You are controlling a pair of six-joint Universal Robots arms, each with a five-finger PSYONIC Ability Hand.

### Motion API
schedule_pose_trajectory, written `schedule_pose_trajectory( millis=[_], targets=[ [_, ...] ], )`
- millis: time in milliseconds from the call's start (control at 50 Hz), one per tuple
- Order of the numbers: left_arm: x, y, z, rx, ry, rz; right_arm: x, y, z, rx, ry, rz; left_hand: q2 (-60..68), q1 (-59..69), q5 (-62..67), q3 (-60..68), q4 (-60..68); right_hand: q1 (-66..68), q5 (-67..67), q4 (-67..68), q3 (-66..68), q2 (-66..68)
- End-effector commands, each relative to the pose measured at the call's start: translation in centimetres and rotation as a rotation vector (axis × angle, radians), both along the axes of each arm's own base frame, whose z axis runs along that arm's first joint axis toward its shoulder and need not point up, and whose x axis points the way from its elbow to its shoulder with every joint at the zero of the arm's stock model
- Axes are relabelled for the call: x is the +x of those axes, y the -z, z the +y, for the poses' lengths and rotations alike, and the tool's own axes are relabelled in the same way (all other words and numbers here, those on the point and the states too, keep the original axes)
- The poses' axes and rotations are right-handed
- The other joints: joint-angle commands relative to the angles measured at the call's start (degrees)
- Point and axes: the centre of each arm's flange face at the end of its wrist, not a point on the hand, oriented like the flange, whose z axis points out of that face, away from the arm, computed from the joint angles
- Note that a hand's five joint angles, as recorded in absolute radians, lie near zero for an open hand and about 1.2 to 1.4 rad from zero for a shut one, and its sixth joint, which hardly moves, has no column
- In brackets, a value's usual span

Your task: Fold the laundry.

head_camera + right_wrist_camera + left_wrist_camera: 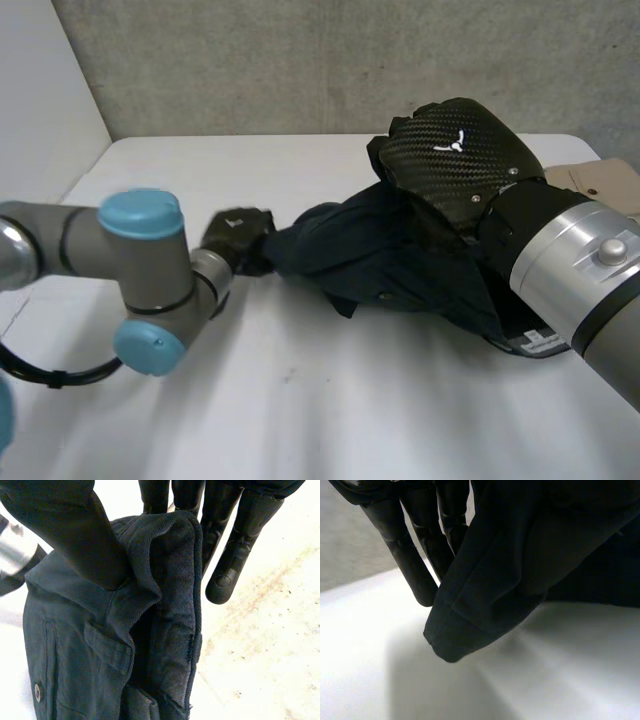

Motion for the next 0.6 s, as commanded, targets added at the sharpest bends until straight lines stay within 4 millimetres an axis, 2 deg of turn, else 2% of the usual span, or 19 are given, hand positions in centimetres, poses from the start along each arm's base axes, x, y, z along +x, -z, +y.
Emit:
schedule_pose_trajectory(
  millis=[20, 60, 80, 100, 160, 180, 280, 320, 380, 400, 480, 540, 560, 600],
  targets=[
    [3.0, -8.6, 1.4, -0.188, -0.089, -0.003, -0.3, 0.4, -2.4, -0.043, 0.053, 0.081, 12.5, 14.2, 14.6, 13.0, 12.2, 24.3, 14.6, 11.8, 12.3, 13.4],
    [3.4, -10.7, 2.5, -0.242, -0.085, -0.01, -0.5, 0.1, -2.9, -0.058, 0.073, 0.102, 12.5, 14.2, 14.6, 13.0, 12.2, 24.3, 14.6, 11.8, 12.3, 13.4],
    [3.7, -12.2, 3.3, -0.28, -0.082, -0.014, -0.6, -0.1, -3.1, -0.063, 0.081, 0.11, 12.5, 14.2, 14.6, 13.0, 12.2, 24.3, 14.6, 11.8, 12.3, 13.4],
    [4.5, -14.4, 4.3, -0.342, -0.088, -0.016, -0.8, -0.6, -3.3, -0.075, 0.098, 0.117, 12.5, 14.2, 14.6, 13.0, 12.2, 24.3, 14.6, 11.8, 12.3, 13.4],
    [5.4, -17.8, 6.3, -0.439, -0.09, -0.017, -0.8, -1.5, -3.5, -0.098, 0.111, 0.114, 12.5, 14.2, 14.6, 13.0, 12.2, 24.3, 14.6, 11.8, 12.3, 13.4],
    [6.0, -19.5, 7.7, -0.491, -0.092, -0.022, -0.8, -2.2, -3.5, -0.113, 0.112, 0.108, 12.5, 14.2, 14.6, 13.0, 12.2, 24.3, 14.6, 11.8, 12.3, 13.4],
    [7.5, -22.7, 11.1, -0.543, -0.087, -0.061, -0.8, -4.1, -3.6, -0.12, 0.114, 0.107, 12.5, 14.2, 14.6, 13.0, 12.2, 24.3, 14.6, 11.8, 12.3, 13.4],
    [7.7, -23.0, 11.8, -0.528, -0.081, -0.078, -0.8, -3.9, -4.1, -0.092, 0.117, 0.129, 12.5, 14.2, 14.6, 13.0, 12.2, 24.3, 14.6, 11.8, 12.3, 13.4],
    [7.8, -22.5, 12.2, -0.48, -0.064, -0.109, -0.7, -2.7, -5.5, -0.023, 0.123, 0.206, 12.5, 14.2, 14.6, 13.0, 12.2, 24.3, 14.6, 11.8, 12.3, 13.4],
    [7.8, -22.4, 12.3, -0.469, -0.061, -0.116, -0.5, -1.7, -6.2, 0.015, 0.119, 0.257, 12.5, 14.2, 14.6, 13.0, 12.2, 24.3, 14.6, 11.8, 12.3, 13.4],
    [7.1, -20.1, 10.7, -0.392, -0.048, -0.16, 0.2, 0.9, -8.1, 0.085, 0.115, 0.351, 12.5, 14.2, 14.6, 13.0, 12.2, 24.3, 14.6, 11.8, 12.3, 13.4],
    [6.1, -17.8, 8.5, -0.334, -0.039, -0.21, 0.8, 2.2, -9.6, 0.103, 0.119, 0.369, 12.5, 14.2, 14.6, 13.0, 12.2, 24.3, 14.6, 11.8, 12.3, 13.4],
    [5.5, -16.6, 7.1, -0.313, -0.034, -0.247, 1.3, 3.0, -10.5, 0.111, 0.123, 0.374, 12.5, 14.2, 14.6, 13.0, 12.2, 24.3, 14.6, 11.8, 12.3, 13.4],
    [5.1, -15.4, 5.5, -0.301, -0.034, -0.286, 1.7, 3.6, -11.5, 0.107, 0.132, 0.37, 12.5, 14.2, 14.6, 13.0, 12.2, 24.3, 14.6, 11.8, 12.3, 13.4]
  ],
)
